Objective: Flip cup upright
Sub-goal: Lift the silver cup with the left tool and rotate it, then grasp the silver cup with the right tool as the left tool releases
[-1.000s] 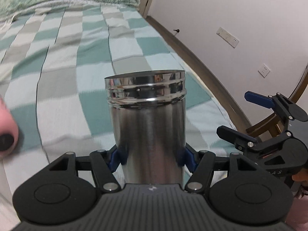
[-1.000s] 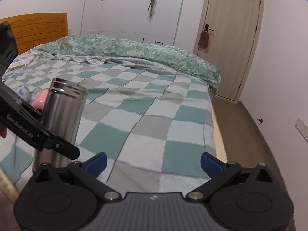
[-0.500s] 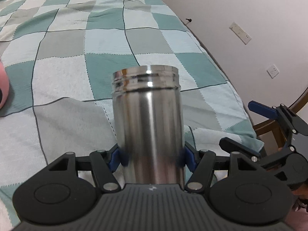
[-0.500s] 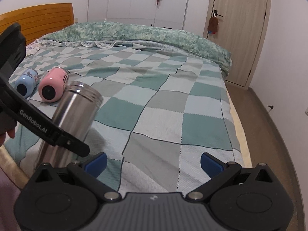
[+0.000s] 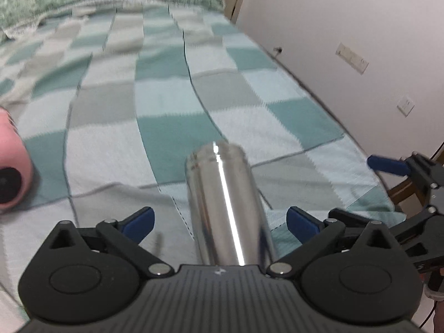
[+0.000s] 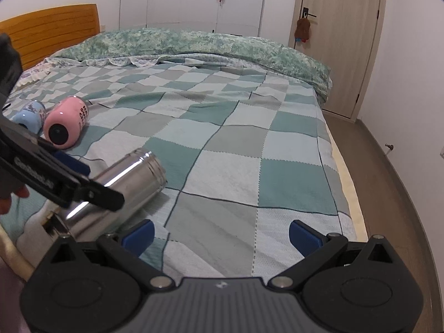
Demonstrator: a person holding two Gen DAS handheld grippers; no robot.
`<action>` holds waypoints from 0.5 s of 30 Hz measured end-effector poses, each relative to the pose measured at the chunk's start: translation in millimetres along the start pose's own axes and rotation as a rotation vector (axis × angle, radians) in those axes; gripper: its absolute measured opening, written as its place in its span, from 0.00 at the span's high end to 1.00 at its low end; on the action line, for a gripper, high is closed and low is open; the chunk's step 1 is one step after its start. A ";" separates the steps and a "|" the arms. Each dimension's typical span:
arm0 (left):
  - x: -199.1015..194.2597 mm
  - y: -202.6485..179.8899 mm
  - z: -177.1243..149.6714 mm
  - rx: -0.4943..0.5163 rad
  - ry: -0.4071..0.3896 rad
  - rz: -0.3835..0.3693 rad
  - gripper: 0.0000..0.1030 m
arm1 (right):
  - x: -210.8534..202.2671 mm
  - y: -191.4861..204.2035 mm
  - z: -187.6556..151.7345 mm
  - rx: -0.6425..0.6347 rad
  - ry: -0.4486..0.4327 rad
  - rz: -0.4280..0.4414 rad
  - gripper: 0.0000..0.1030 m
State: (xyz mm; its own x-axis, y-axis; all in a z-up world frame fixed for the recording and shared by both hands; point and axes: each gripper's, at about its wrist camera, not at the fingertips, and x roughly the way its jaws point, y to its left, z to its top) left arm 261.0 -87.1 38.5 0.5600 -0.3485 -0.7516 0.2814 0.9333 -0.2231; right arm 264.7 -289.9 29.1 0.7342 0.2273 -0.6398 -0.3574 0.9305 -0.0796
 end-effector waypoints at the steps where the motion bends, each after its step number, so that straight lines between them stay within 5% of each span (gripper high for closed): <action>1: -8.7 1.0 0.3 0.005 -0.027 -0.007 0.00 | -2.8 2.4 1.1 -0.001 -0.003 -0.001 0.00; 7: -61.6 10.9 -7.5 0.059 -0.194 0.066 0.00 | -22.7 23.9 12.5 -0.008 -0.031 -0.006 0.00; 15: -92.4 59.9 -29.3 0.027 -0.254 0.163 0.00 | -24.9 62.1 34.4 0.027 -0.052 0.011 0.00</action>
State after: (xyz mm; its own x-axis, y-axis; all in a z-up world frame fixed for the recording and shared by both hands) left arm 203.3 3.4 76.4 0.7755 -0.2081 -0.5961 0.1904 0.9772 -0.0936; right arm 244.1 -227.8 66.4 0.7595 0.2518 -0.5997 -0.3506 0.9351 -0.0513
